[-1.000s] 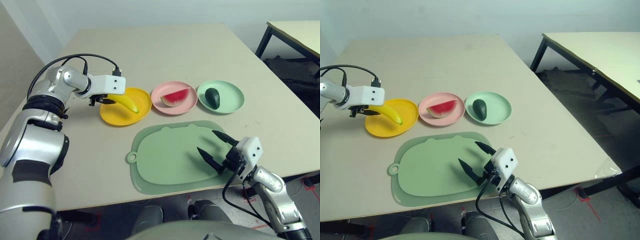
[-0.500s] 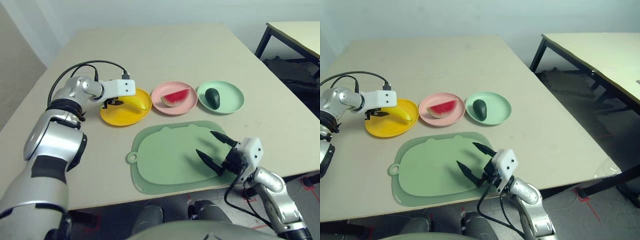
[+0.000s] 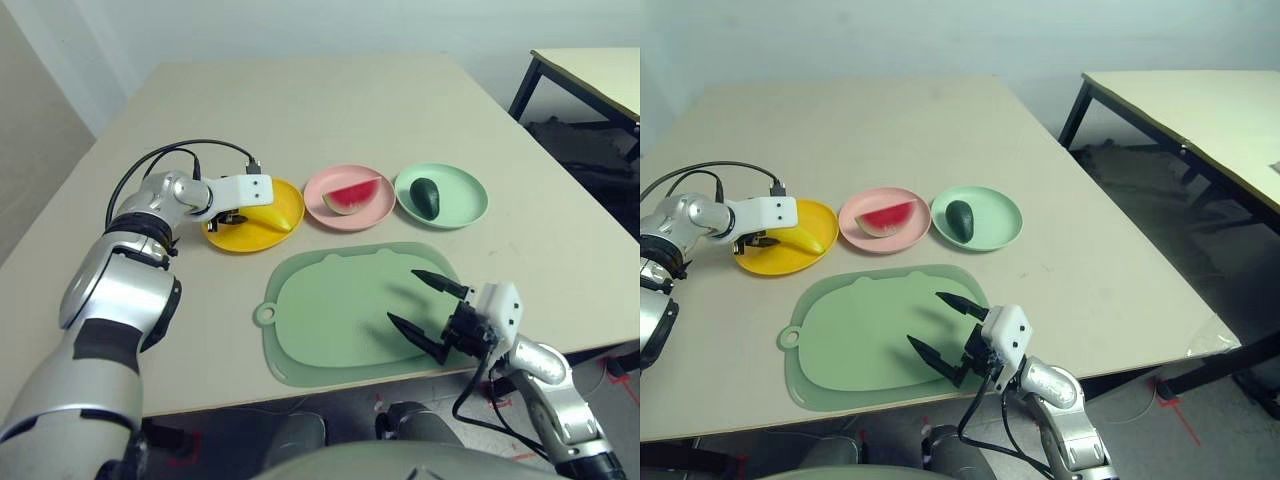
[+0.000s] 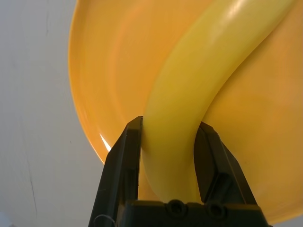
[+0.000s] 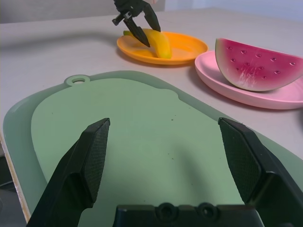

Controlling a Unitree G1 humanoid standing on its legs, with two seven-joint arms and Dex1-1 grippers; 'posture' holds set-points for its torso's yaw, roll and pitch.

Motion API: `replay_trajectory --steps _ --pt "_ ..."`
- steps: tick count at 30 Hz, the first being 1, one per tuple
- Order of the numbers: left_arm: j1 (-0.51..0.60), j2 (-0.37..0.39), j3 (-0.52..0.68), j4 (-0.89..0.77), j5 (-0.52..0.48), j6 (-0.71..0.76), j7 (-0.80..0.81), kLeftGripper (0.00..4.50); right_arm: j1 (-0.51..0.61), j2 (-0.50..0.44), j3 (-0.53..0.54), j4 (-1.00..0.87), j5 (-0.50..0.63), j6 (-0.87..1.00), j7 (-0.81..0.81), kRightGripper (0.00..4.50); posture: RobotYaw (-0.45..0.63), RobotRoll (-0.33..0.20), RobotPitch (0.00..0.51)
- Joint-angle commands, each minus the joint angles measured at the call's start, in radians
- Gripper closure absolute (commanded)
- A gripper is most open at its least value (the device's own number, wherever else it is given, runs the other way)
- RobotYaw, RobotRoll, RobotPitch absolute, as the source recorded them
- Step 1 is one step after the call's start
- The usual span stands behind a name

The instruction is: Place the fruits into color-matched plates.

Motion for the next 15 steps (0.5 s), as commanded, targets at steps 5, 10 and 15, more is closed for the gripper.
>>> replay_trajectory --steps 5,10,15 --pt "0.006 -0.033 0.003 0.009 0.018 0.002 0.013 2.88 0.007 0.004 -0.004 0.009 0.009 -0.004 -0.005 0.0 -0.01 0.0 0.015" --pt "0.009 -0.038 0.001 0.01 0.021 -0.001 0.01 2.88 0.01 0.005 -0.003 0.005 0.009 -0.002 -0.005 0.0 -0.01 0.0 0.017" --pt "0.015 -0.039 0.002 0.009 0.019 -0.005 0.006 2.88 0.015 0.002 -0.001 0.002 0.01 -0.002 -0.003 0.0 -0.01 0.0 0.019"
